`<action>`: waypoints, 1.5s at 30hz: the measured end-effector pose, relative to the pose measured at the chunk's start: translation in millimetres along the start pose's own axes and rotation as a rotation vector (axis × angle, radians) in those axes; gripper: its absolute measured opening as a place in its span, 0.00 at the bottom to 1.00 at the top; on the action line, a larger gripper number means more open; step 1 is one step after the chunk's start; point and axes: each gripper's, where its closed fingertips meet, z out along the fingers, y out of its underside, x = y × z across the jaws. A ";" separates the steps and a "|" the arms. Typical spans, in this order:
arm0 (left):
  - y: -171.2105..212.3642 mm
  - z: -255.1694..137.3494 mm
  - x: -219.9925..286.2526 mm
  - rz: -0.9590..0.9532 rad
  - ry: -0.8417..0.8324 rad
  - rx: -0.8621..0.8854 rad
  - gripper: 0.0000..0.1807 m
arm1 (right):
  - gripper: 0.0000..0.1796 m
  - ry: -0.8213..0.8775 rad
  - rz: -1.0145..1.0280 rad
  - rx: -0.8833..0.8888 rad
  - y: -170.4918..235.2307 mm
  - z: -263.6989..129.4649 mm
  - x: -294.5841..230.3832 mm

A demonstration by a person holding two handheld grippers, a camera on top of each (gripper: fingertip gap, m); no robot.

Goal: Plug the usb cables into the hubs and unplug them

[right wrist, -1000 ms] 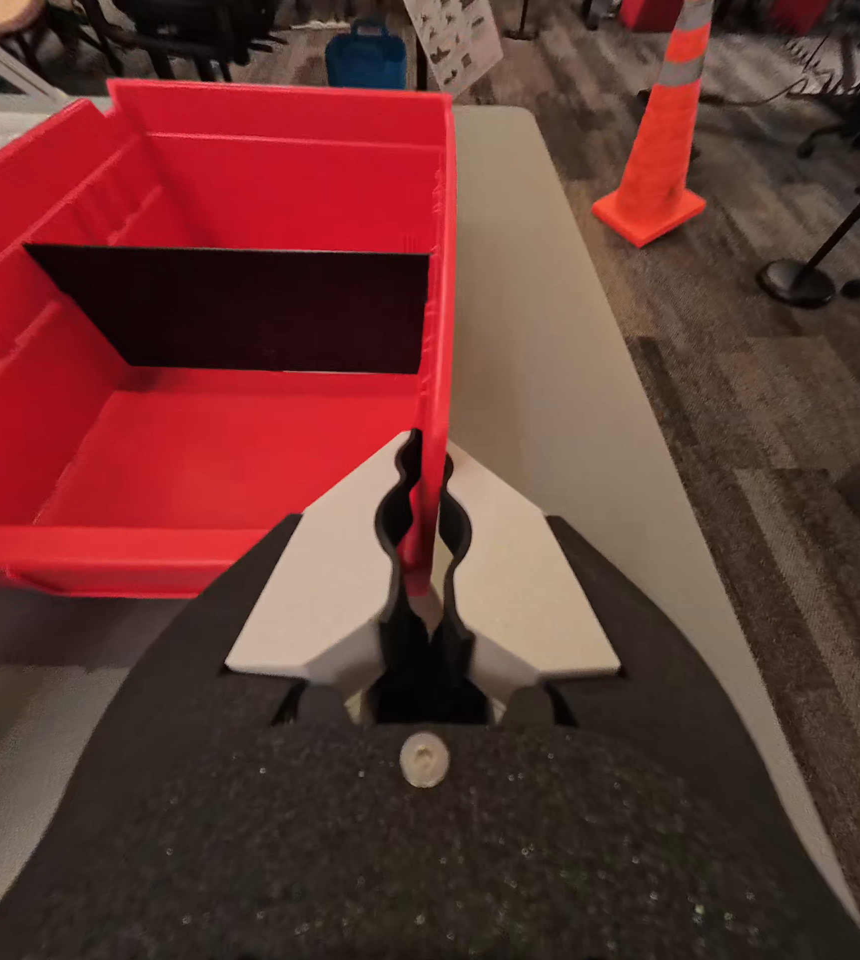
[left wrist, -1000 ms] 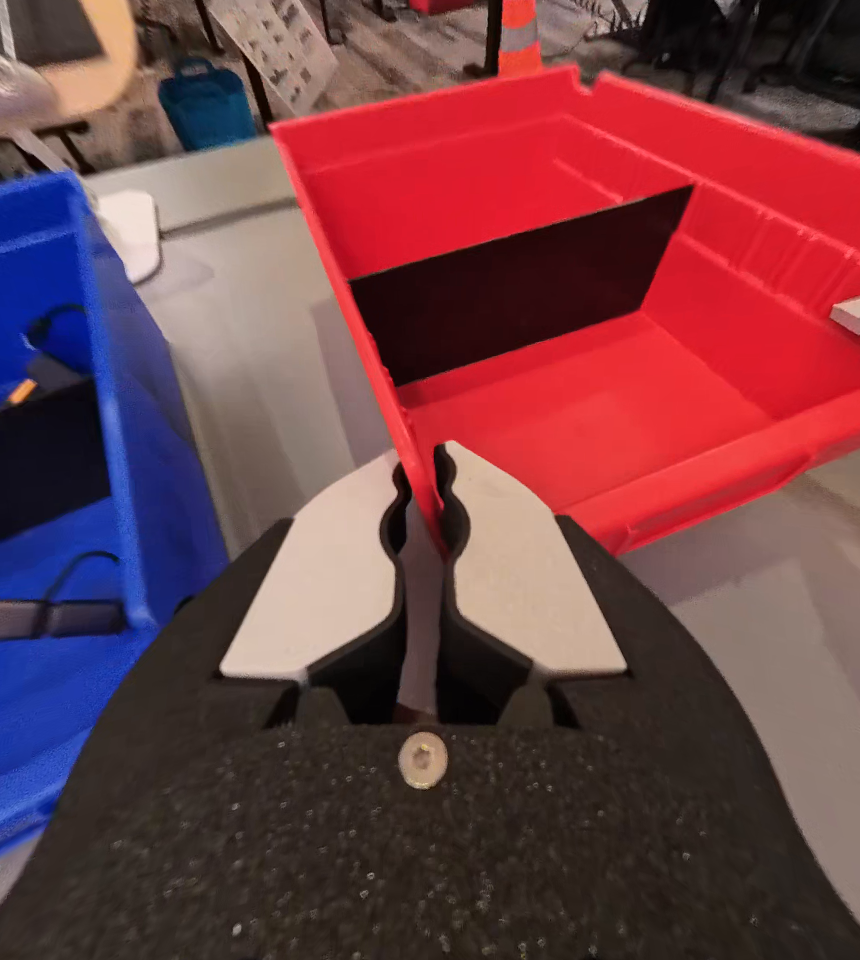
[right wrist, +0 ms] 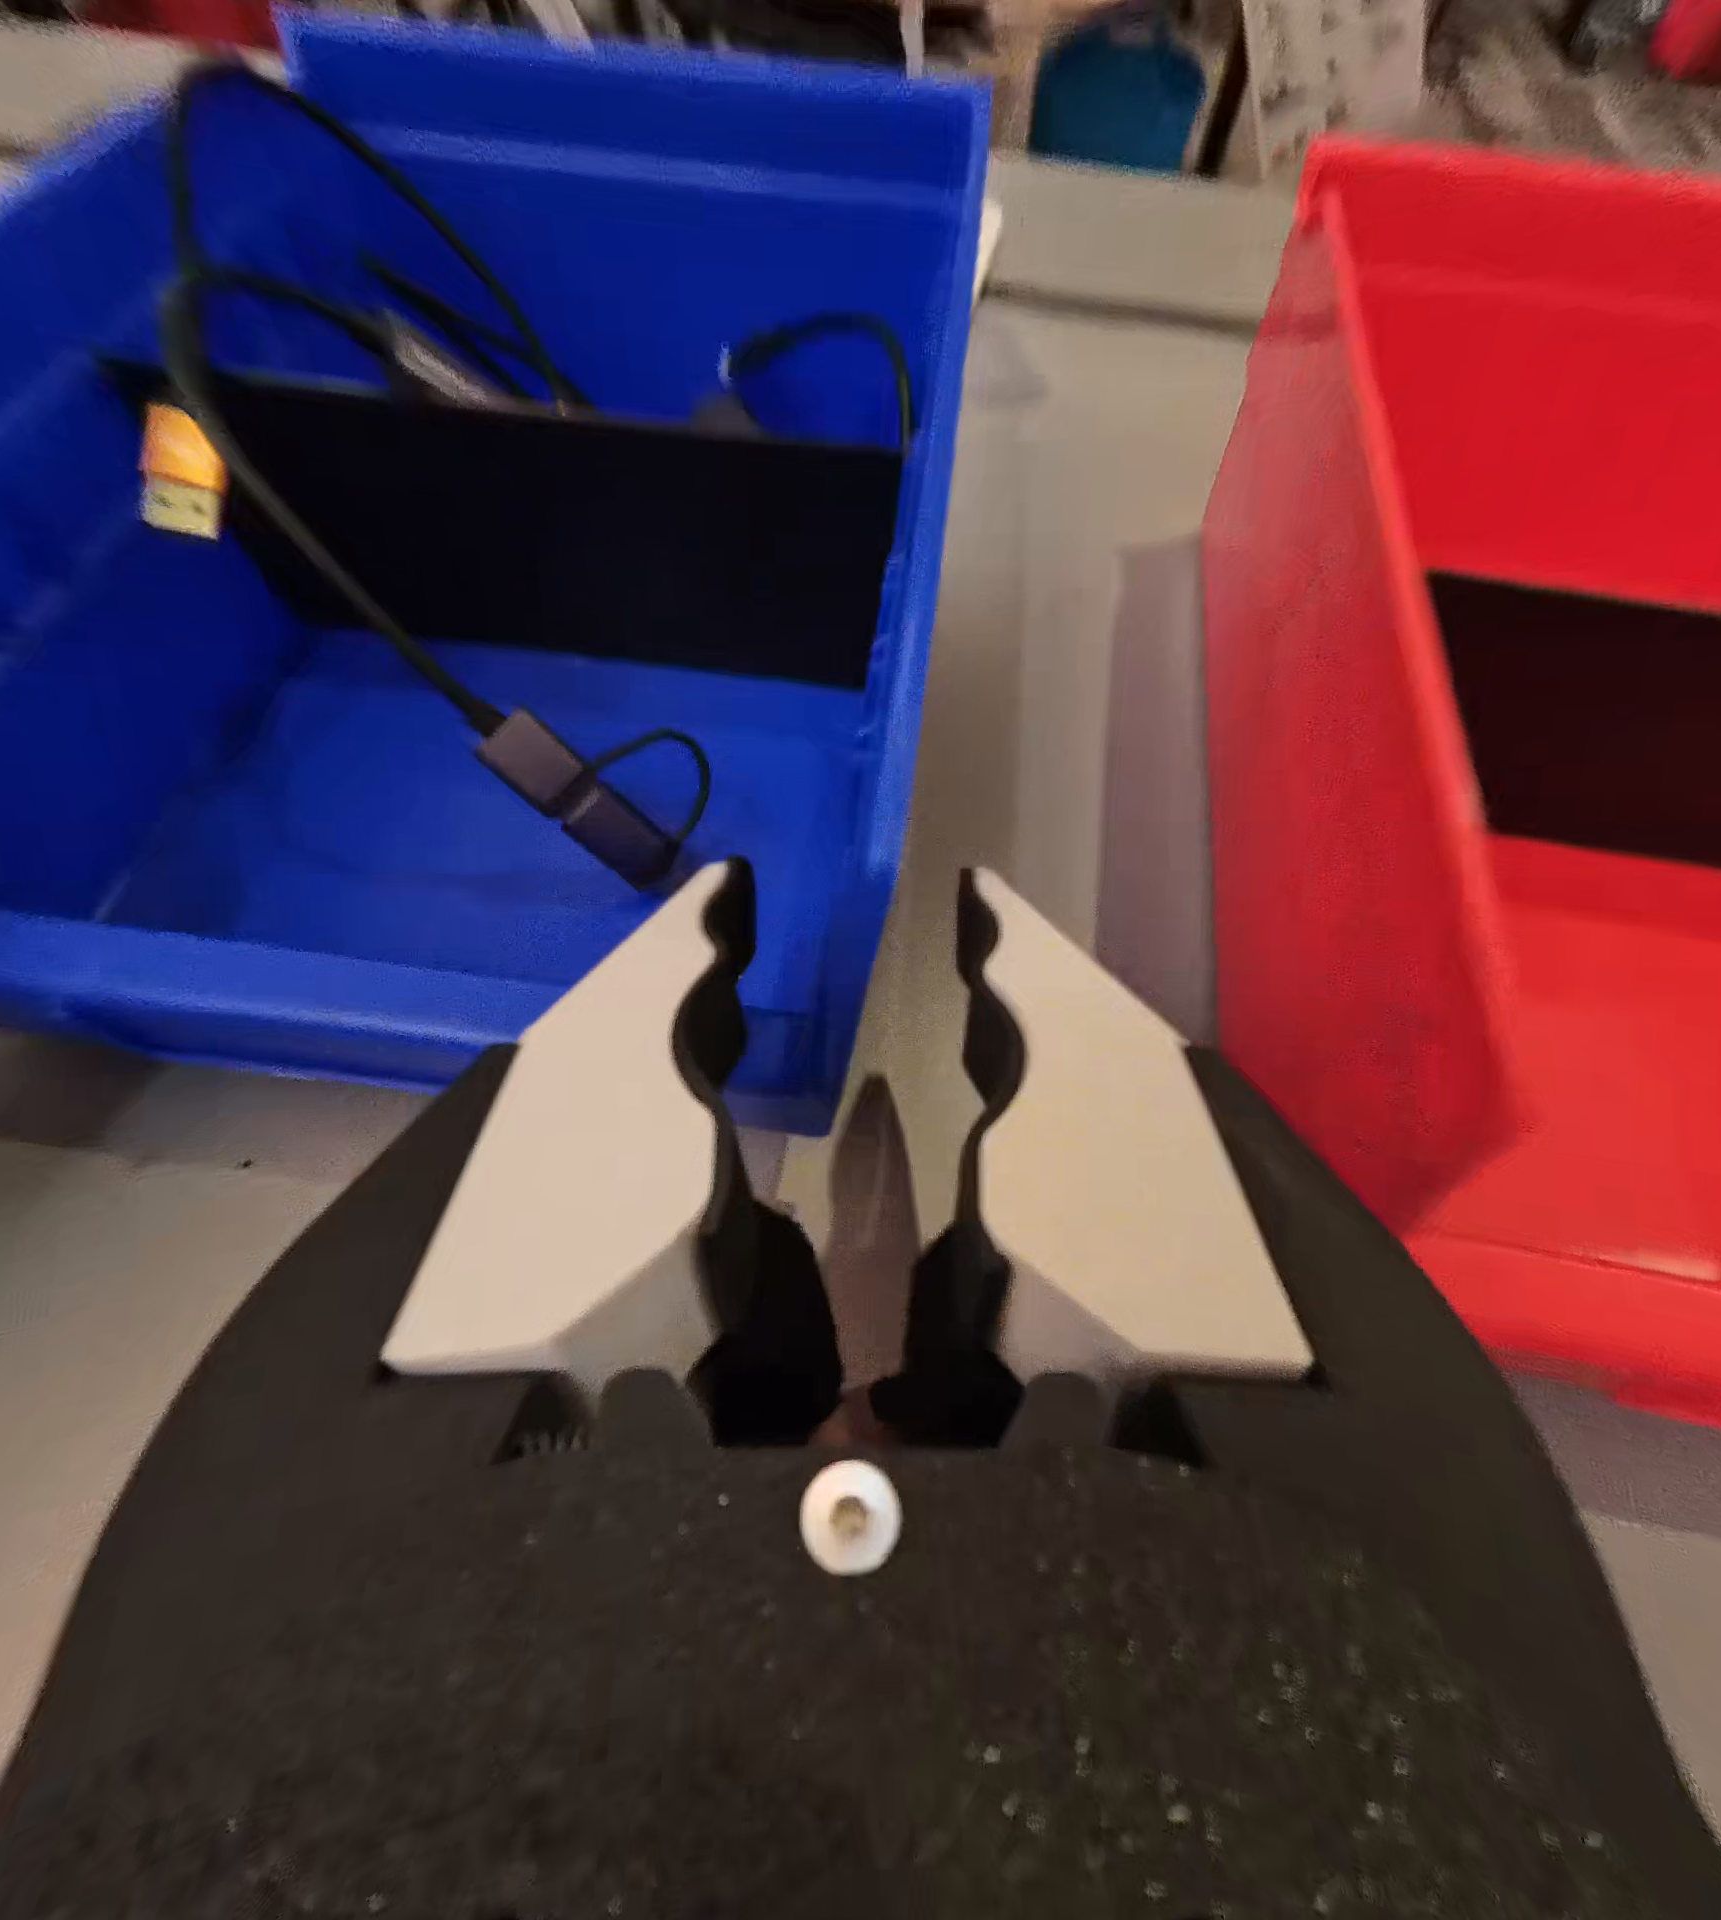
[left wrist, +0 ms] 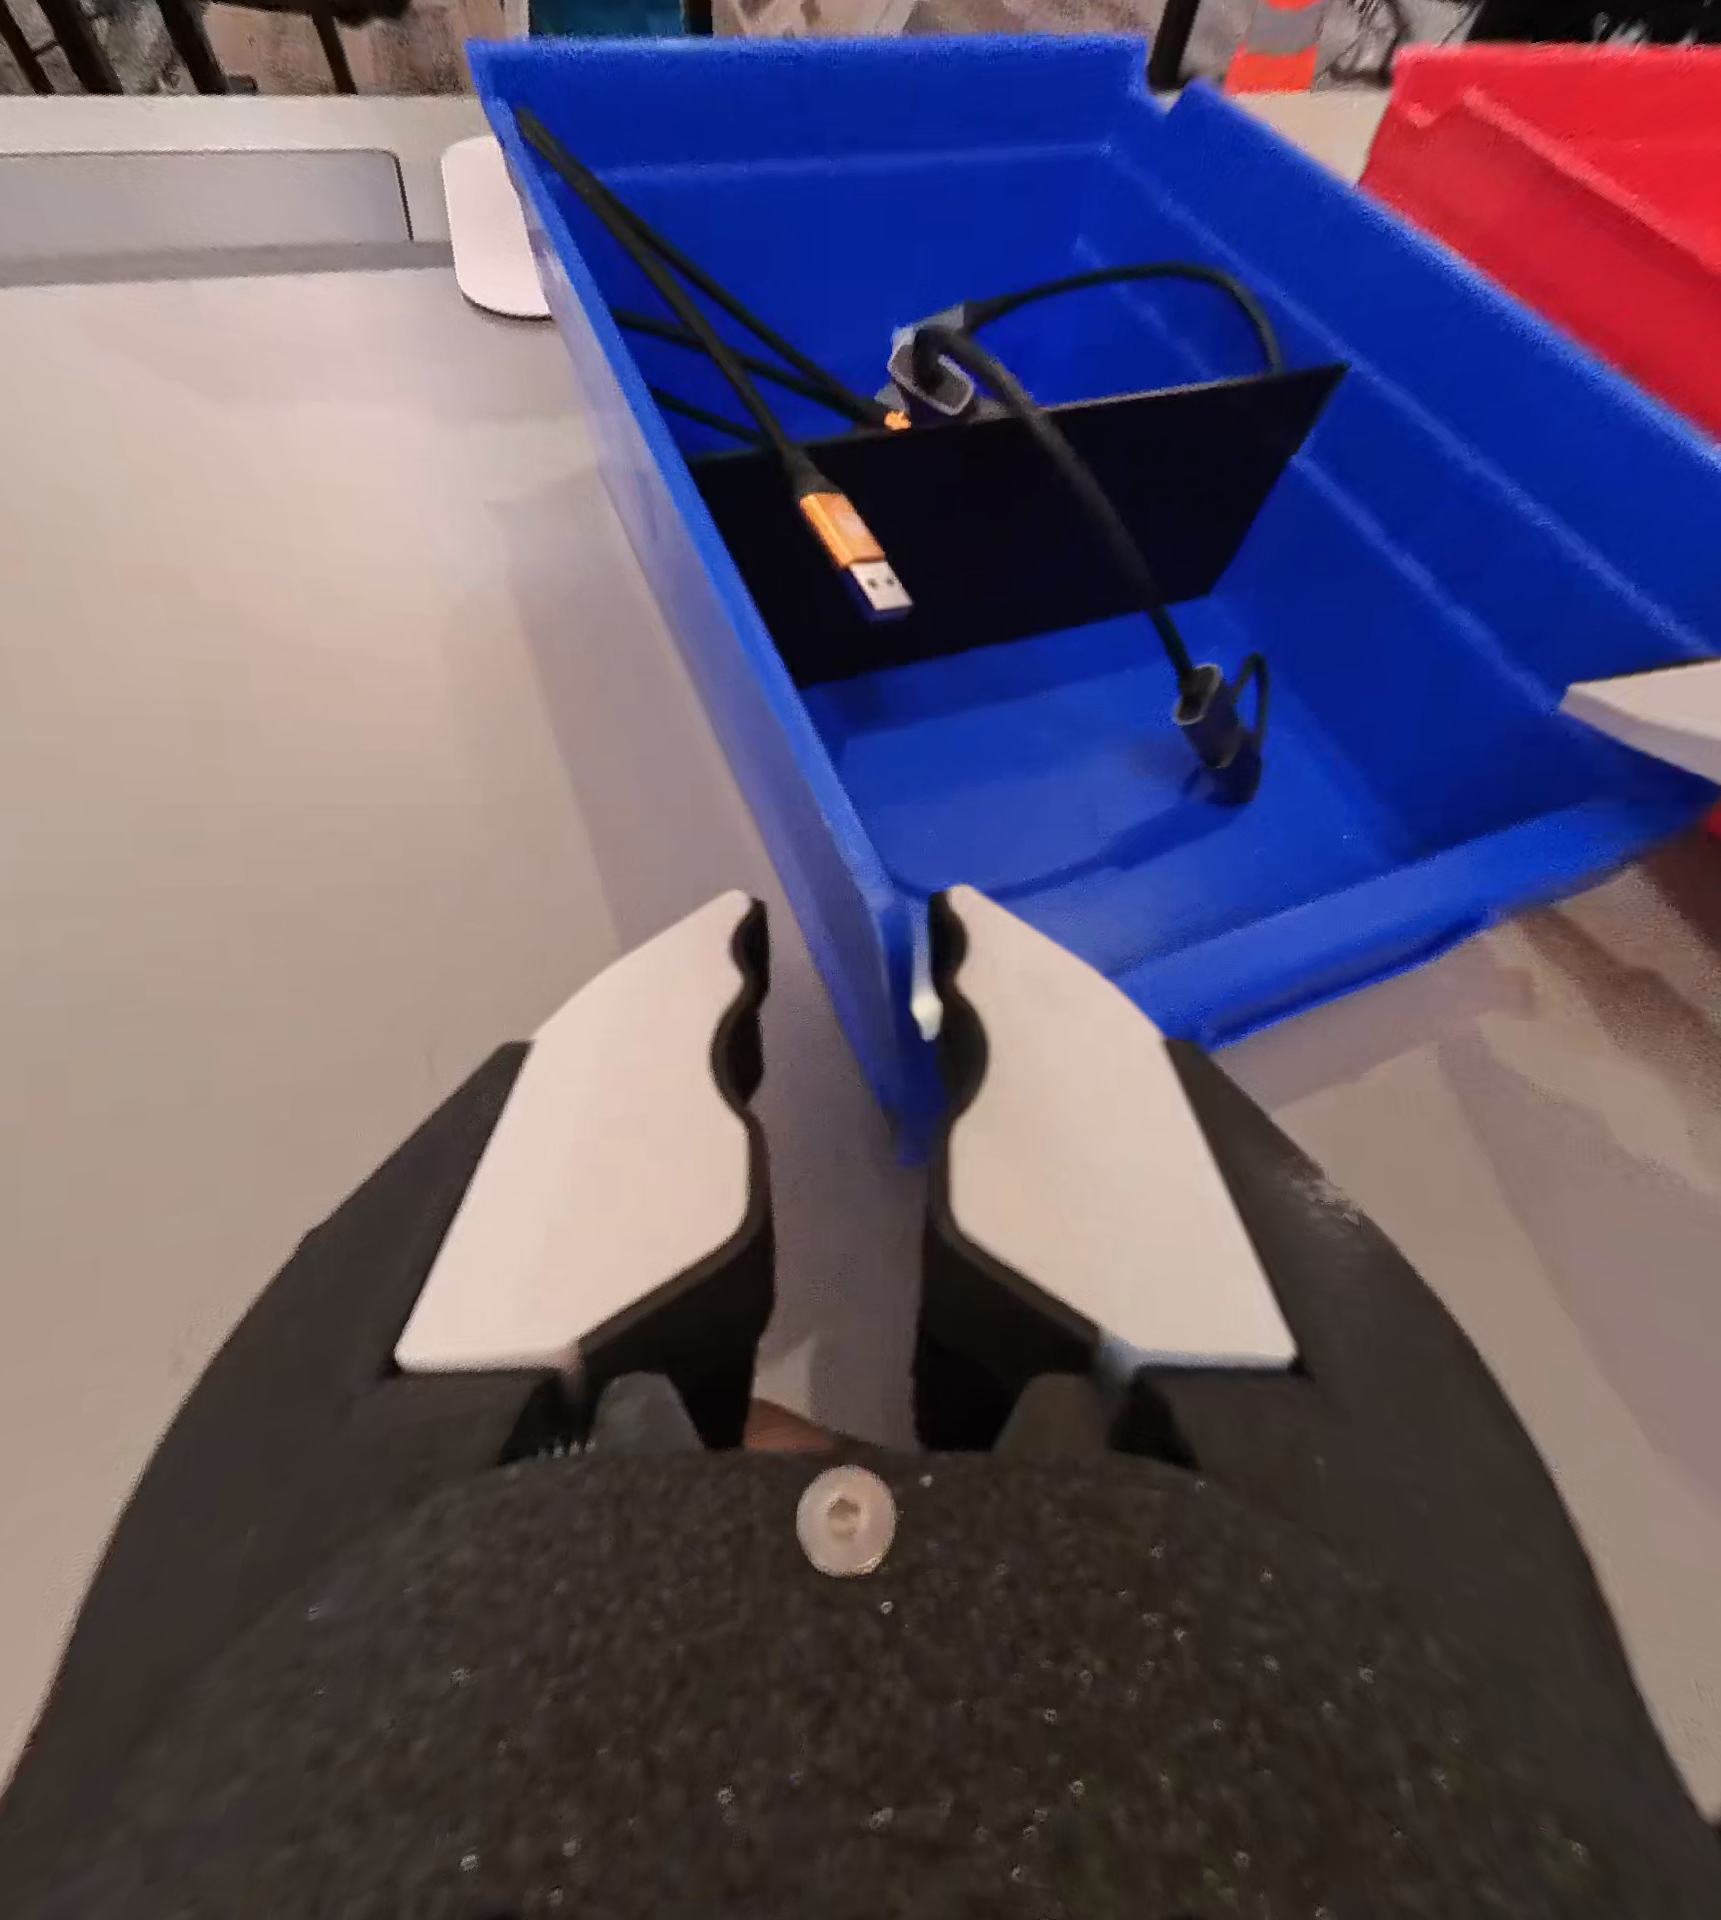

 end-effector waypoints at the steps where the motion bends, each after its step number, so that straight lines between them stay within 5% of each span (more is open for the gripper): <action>1: -1.1 4.8 0.0 0.018 0.007 0.008 0.10 | 0.09 0.004 0.007 -0.025 4.6 6.6 -5.2; 2: -3.1 7.4 -3.9 0.042 -0.017 0.019 0.08 | 0.03 0.039 0.022 -0.011 3.1 9.3 -5.1; 8: -17.5 -12.9 -49.6 0.053 -0.106 0.028 0.02 | 0.02 0.102 -0.025 0.103 -28.1 0.2 -50.6; 13: -19.3 -55.8 -135.4 0.043 -0.178 0.062 0.02 | 0.01 0.030 -0.069 0.159 -53.9 11.5 -145.2; 20: 3.7 -96.1 -258.4 0.064 -0.277 0.071 0.02 | 0.03 -0.093 -0.191 0.094 -33.0 44.9 -275.6; 29: 22.4 -95.4 -284.0 -0.067 -0.277 0.064 0.02 | 0.07 -0.286 -0.189 0.027 -34.2 40.7 -298.7; 36: -27.3 -142.6 -266.0 -0.163 -0.289 0.395 0.15 | 0.17 -0.557 -0.198 0.056 -30.9 -28.5 -233.2; 39: -39.7 -156.8 -249.4 -0.254 -0.238 0.532 0.15 | 0.17 -0.512 -0.173 0.116 -36.9 -50.8 -153.9; 45: -35.0 -128.0 -183.7 -0.270 -0.080 0.466 0.14 | 0.17 -0.234 -0.041 0.254 -28.2 -87.5 53.7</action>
